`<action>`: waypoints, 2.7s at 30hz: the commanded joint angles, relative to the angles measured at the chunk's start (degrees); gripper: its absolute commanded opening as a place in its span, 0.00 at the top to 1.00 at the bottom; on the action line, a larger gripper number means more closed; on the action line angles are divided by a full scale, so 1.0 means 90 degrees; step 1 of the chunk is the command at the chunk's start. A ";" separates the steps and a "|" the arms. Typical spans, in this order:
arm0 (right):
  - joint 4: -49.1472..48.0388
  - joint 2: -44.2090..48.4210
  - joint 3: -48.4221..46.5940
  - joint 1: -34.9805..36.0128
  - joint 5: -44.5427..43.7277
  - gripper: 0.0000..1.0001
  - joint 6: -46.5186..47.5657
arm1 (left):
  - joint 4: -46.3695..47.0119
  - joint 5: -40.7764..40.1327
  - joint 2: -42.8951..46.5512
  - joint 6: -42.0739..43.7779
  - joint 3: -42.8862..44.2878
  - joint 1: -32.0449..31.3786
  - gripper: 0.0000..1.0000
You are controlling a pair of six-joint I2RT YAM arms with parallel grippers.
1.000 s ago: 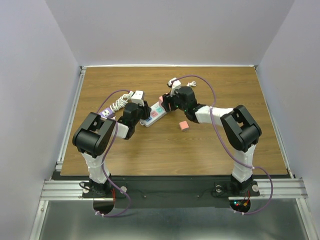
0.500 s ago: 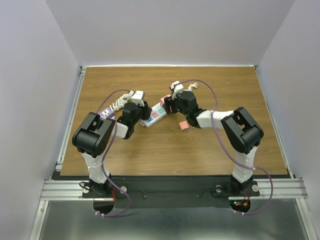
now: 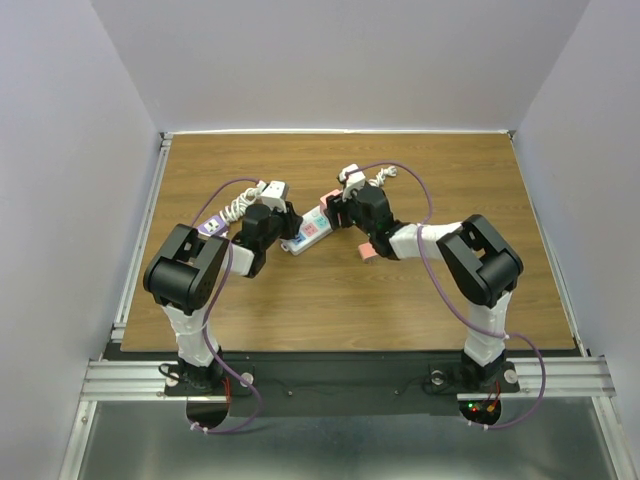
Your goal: Insert the plug
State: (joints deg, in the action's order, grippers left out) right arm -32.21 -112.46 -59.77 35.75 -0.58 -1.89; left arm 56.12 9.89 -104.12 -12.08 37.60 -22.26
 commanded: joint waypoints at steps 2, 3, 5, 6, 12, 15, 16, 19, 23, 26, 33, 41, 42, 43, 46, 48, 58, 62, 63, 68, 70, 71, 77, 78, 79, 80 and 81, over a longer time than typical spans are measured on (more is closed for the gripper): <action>0.2387 -0.1029 0.0635 0.0305 -0.0080 0.99 -0.0688 | -0.0083 0.0590 -0.0043 -0.0074 -0.0135 -0.0046 0.67; 0.2377 -0.1087 0.0645 0.0373 -0.0179 0.99 -0.0708 | -0.0073 0.0610 -0.0043 -0.0084 -0.0135 -0.0036 0.67; 0.2290 -0.1195 0.0751 0.0442 -0.0258 0.99 -0.0785 | -0.0064 0.0639 -0.0053 -0.0094 -0.0135 -0.0027 0.67; 0.2222 -0.1224 0.0801 0.0462 -0.0248 0.99 -0.0815 | -0.0054 0.0659 -0.0043 -0.0094 -0.0135 -0.0027 0.68; 0.2094 -0.1517 0.0879 0.0540 -0.0433 0.99 -0.0923 | -0.0024 0.0727 -0.0053 -0.0103 -0.0145 0.0003 0.68; 0.2094 -0.1479 0.0918 0.0530 -0.0531 0.99 -0.0933 | -0.0024 0.0737 -0.0053 -0.0094 -0.0155 0.0003 0.69; 0.2104 -0.1440 0.0957 0.0549 -0.0657 0.99 -0.0962 | -0.0015 0.0727 -0.0062 -0.0094 -0.0145 0.0003 0.69; 0.2133 -0.1439 0.1035 0.0637 -0.0922 0.99 -0.1040 | -0.0024 0.0756 -0.0043 -0.0094 -0.0155 0.0013 0.69; 0.2123 -0.1488 0.1094 0.0657 -0.0980 0.99 -0.1079 | 0.0054 0.0766 0.0015 -0.0104 -0.0213 0.0013 0.69; 0.2104 -0.1353 0.1123 0.0667 -0.1029 0.99 -0.1108 | 0.0103 0.0757 0.0094 -0.0113 -0.0262 0.0013 0.68; 0.1451 -0.0757 0.1367 0.0667 -0.0376 0.94 -0.1079 | 0.0024 0.0727 0.0182 -0.0113 -0.0184 0.0052 0.55; 0.1137 0.0074 0.1163 0.0657 0.0025 0.45 -0.0776 | -0.0083 0.0737 0.0133 -0.0133 -0.0106 0.0071 0.54; 0.1127 0.0142 0.1124 0.0657 0.0025 0.42 -0.0738 | -0.0083 0.0737 0.0143 -0.0123 -0.0106 0.0071 0.54; 0.1118 0.0201 0.1094 0.0657 0.0219 0.41 -0.0708 | -0.0083 0.0737 0.0143 -0.0123 -0.0106 0.0081 0.54; 0.1127 0.0425 0.0987 0.0667 0.0376 0.33 -0.0630 | -0.0073 0.0766 0.0143 -0.0084 -0.0087 0.0071 0.52; 0.1118 0.0542 0.0996 0.0657 0.0367 0.21 -0.0601 | -0.0064 0.0776 0.0123 -0.0074 -0.0077 0.0071 0.50; 0.1020 0.1596 0.1503 0.0676 0.0543 0.16 -0.0415 | -0.0170 0.0542 0.0259 0.0004 0.0070 0.0081 0.36; 0.1000 0.2278 0.2088 0.0667 0.0251 0.15 -0.0386 | -0.0200 0.0337 0.0503 0.0023 0.0021 0.0091 0.32; 0.0991 0.2426 0.2206 0.0667 0.0192 0.14 -0.0395 | -0.0200 0.0317 0.0601 0.0023 0.0011 0.0091 0.30; 0.0981 0.3315 0.2861 0.0667 -0.0471 0.11 -0.0454 | -0.0093 0.0103 0.1001 -0.0006 -0.0222 0.0091 0.27; 0.0961 0.3570 0.3066 0.0667 -0.0891 0.09 -0.0464 | 0.0034 -0.0024 0.1265 -0.0045 -0.0330 0.0091 0.25; 0.0961 0.3599 0.3115 0.0667 -0.1047 0.09 -0.0464 | 0.0083 -0.0083 0.1353 -0.0084 -0.0466 0.0091 0.25; 0.0815 0.3190 0.3116 0.0628 -0.1770 0.07 -0.0512 | 0.0405 -0.0152 0.2046 -0.0308 -0.1100 0.0091 0.24; 0.0786 0.3093 0.3106 0.0599 -0.1849 0.07 -0.0522 | 0.0444 -0.0171 0.2134 -0.0347 -0.1189 0.0100 0.24; 0.0756 0.3024 0.3096 0.0579 -0.1888 0.07 -0.0532 | 0.0483 -0.0181 0.2318 -0.0357 -0.1277 0.0081 0.24; 0.0669 0.2869 0.3067 0.0540 -0.1918 0.07 -0.0532 | 0.0503 -0.0210 0.2407 -0.0357 -0.1413 0.0081 0.24; 0.0630 0.2771 0.3067 0.0491 -0.1841 0.07 -0.0532 | 0.0503 -0.0268 0.2553 -0.0357 -0.1482 0.0081 0.24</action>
State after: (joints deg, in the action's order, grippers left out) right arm -22.98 -84.84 -31.64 41.19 -13.47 -6.04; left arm 56.58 9.15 -85.76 -14.37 26.83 -21.63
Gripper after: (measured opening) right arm 0.927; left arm 0.753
